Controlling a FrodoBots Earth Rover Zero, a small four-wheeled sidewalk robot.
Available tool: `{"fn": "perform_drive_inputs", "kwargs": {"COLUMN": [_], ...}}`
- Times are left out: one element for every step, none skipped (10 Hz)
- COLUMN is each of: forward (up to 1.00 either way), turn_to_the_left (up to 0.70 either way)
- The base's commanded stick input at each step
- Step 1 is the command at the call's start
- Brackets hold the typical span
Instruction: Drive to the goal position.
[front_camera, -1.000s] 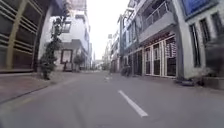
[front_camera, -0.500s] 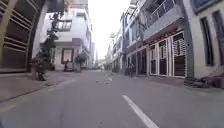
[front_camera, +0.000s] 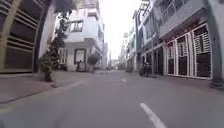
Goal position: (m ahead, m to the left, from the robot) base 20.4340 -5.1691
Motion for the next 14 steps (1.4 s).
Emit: {"fn": "perform_drive_inputs", "kwargs": {"forward": [1.0,1.0,1.0,1.0,1.0,1.0,1.0,1.0,1.0,1.0,1.0,1.0,1.0,1.0], "turn_to_the_left": [0.0,0.0,0.0,0.0,0.0,0.0,-0.12,-0.27,-0.27,-0.27,-0.27,-0.27,-0.27,-0.27]}}
